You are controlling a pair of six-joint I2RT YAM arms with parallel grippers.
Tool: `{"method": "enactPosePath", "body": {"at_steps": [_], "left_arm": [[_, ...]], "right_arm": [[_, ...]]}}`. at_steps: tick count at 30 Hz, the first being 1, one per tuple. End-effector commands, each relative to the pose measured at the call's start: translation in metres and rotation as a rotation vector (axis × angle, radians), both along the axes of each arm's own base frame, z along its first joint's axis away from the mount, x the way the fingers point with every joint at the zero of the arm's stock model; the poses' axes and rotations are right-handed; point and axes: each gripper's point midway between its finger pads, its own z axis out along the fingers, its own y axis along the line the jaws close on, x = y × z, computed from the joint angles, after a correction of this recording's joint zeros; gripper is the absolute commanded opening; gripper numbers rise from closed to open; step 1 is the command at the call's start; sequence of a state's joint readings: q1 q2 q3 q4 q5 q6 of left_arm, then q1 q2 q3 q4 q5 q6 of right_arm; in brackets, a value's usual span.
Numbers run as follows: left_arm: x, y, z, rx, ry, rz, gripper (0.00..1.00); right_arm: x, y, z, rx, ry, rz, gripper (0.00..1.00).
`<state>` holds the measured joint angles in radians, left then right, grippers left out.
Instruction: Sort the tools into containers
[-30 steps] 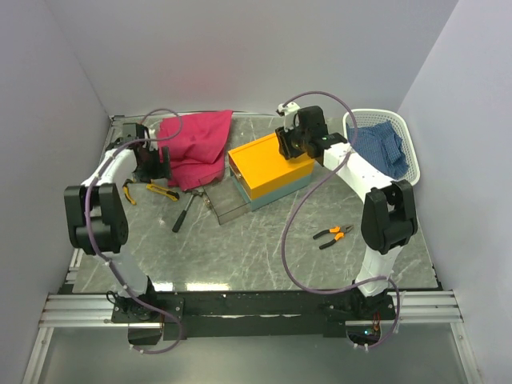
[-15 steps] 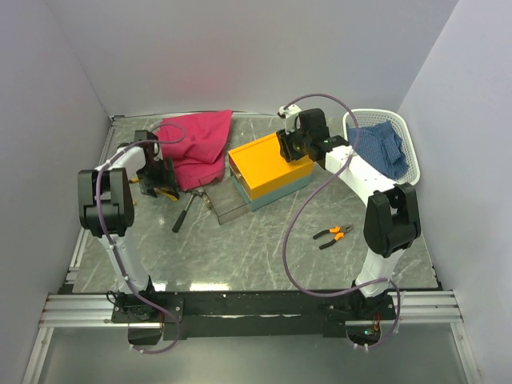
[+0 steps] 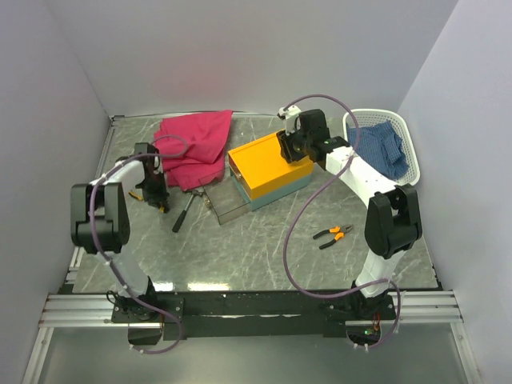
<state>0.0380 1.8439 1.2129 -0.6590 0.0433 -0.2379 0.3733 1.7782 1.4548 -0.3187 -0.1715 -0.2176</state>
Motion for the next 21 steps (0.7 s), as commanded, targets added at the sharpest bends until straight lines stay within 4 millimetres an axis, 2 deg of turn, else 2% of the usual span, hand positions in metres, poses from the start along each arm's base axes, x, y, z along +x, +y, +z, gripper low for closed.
{"method": "enactPosePath", "body": {"at_steps": [1,4,7,8,10,11,13,14,15,17,18,20,21], "left_arm": [[-0.023,0.003,0.026,-0.017,-0.036,-0.010,0.02],[-0.015,-0.011,0.067,-0.085,-0.155,-0.066,0.01],[-0.009,-0.048,0.108,-0.268,-0.275,-0.190,0.01],[-0.012,-0.069,0.122,-0.372,-0.308,-0.263,0.01],[-0.018,-0.091,0.137,-0.471,-0.341,-0.355,0.01],[-0.025,-0.109,0.146,-0.546,-0.348,-0.439,0.01],[-0.036,-0.131,0.151,-0.635,-0.329,-0.533,0.01],[-0.040,-0.147,0.155,-0.654,-0.337,-0.638,0.01],[-0.051,-0.157,0.148,-0.710,-0.262,-0.662,0.01],[-0.054,-0.175,0.151,-0.733,-0.238,-0.762,0.01],[-0.059,-0.180,0.141,-0.767,-0.161,-0.759,0.01],[-0.058,-0.189,0.140,-0.785,-0.132,-0.784,0.01],[-0.057,-0.190,0.133,-0.796,-0.098,-0.772,0.01]], "right_arm": [[-0.020,-0.010,-0.009,-0.055,0.052,0.002,0.47],[-0.019,-0.009,-0.008,-0.051,0.053,0.005,0.47],[-0.018,-0.007,-0.007,-0.044,0.052,0.006,0.47],[-0.017,-0.006,-0.007,-0.043,0.053,0.006,0.47],[-0.016,-0.006,-0.006,-0.044,0.050,0.004,0.47],[-0.016,-0.006,-0.005,-0.044,0.047,0.003,0.47],[-0.016,-0.007,-0.006,-0.046,0.049,0.004,0.47],[-0.016,-0.007,-0.005,-0.046,0.047,0.003,0.47],[-0.017,-0.007,-0.006,-0.048,0.048,0.005,0.47],[-0.018,-0.008,-0.006,-0.049,0.048,0.003,0.47],[-0.018,-0.009,-0.005,-0.049,0.044,0.001,0.47],[-0.020,-0.011,-0.005,-0.052,0.041,0.000,0.47],[-0.021,-0.011,-0.006,-0.054,0.042,-0.001,0.47]]}}
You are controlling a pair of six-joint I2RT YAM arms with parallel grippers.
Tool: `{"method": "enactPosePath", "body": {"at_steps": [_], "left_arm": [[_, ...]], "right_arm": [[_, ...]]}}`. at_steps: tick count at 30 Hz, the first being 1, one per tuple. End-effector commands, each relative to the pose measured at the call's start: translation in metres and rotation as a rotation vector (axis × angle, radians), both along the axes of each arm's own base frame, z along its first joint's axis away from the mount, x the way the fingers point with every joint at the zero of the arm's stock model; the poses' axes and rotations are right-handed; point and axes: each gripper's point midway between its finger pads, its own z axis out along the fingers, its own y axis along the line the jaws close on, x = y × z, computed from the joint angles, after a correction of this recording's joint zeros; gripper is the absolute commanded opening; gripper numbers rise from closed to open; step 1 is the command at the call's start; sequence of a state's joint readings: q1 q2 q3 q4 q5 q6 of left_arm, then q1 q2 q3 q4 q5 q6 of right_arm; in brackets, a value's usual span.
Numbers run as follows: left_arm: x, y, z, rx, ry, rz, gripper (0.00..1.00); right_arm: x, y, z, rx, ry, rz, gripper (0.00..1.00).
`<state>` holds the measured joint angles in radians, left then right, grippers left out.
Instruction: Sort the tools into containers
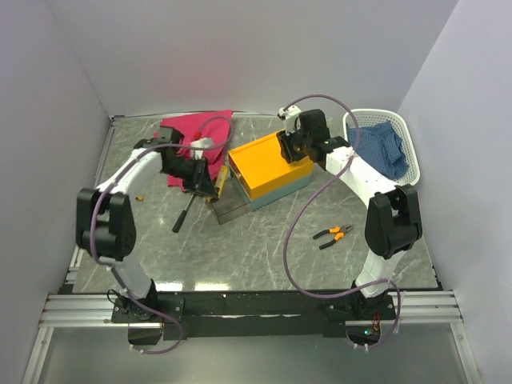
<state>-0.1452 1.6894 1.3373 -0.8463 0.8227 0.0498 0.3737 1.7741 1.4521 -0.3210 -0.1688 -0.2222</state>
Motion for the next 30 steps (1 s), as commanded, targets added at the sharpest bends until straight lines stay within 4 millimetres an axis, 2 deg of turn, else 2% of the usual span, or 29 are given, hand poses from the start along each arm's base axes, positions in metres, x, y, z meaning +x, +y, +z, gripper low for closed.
{"method": "enactPosePath", "body": {"at_steps": [1,6,7,8,10,13,17,19,20,21,22,24,25,26,29,30], "left_arm": [[-0.011,-0.020,0.002,-0.093,0.075,-0.129,0.01],[-0.003,-0.021,-0.023,-0.023,0.151,-0.096,0.01],[-0.001,-0.020,-0.026,-0.011,0.153,-0.091,0.06],[0.000,-0.020,-0.028,-0.002,0.161,-0.073,0.17],[0.002,-0.019,-0.026,0.000,0.149,-0.069,0.47],[0.013,-0.027,0.004,-0.056,0.053,-0.094,0.58],[0.029,-0.027,0.053,-0.075,-0.100,-0.092,0.60],[0.043,-0.015,0.061,-0.018,-0.161,-0.030,0.60],[0.052,0.000,0.066,0.010,-0.173,0.054,0.61],[0.073,0.028,0.054,0.141,-0.196,0.192,0.62],[0.078,0.051,0.040,0.216,-0.177,0.282,0.66],[0.090,0.121,0.022,0.368,-0.133,0.527,0.68],[0.087,0.154,0.005,0.436,-0.088,0.635,0.70],[0.084,0.195,-0.002,0.472,-0.047,0.753,0.71],[0.071,0.254,-0.027,0.576,0.052,0.915,0.71],[0.070,0.263,-0.033,0.595,0.070,0.940,0.70]], "right_arm": [[-0.020,-0.011,-0.006,-0.052,0.041,-0.002,0.47],[-0.023,-0.014,-0.006,-0.061,0.036,-0.003,0.47],[-0.023,-0.015,-0.005,-0.064,0.033,-0.006,0.47],[-0.023,-0.014,-0.005,-0.065,0.033,-0.003,0.47],[-0.023,-0.014,-0.005,-0.063,0.030,-0.004,0.47],[-0.021,-0.013,-0.005,-0.061,0.031,-0.004,0.47],[-0.020,-0.013,-0.008,-0.060,0.038,-0.004,0.47],[-0.021,-0.012,-0.009,-0.057,0.042,-0.002,0.47],[-0.021,-0.011,-0.010,-0.056,0.043,-0.001,0.47],[-0.021,-0.011,-0.010,-0.055,0.046,-0.001,0.47],[-0.021,-0.011,-0.011,-0.053,0.047,0.000,0.47],[-0.021,-0.010,-0.011,-0.050,0.045,0.000,0.47],[-0.021,-0.010,-0.011,-0.050,0.047,0.001,0.47],[-0.021,-0.011,-0.012,-0.051,0.050,-0.001,0.47],[-0.021,-0.010,-0.015,-0.052,0.058,0.001,0.47],[-0.021,-0.009,-0.016,-0.050,0.058,0.004,0.47]]}}
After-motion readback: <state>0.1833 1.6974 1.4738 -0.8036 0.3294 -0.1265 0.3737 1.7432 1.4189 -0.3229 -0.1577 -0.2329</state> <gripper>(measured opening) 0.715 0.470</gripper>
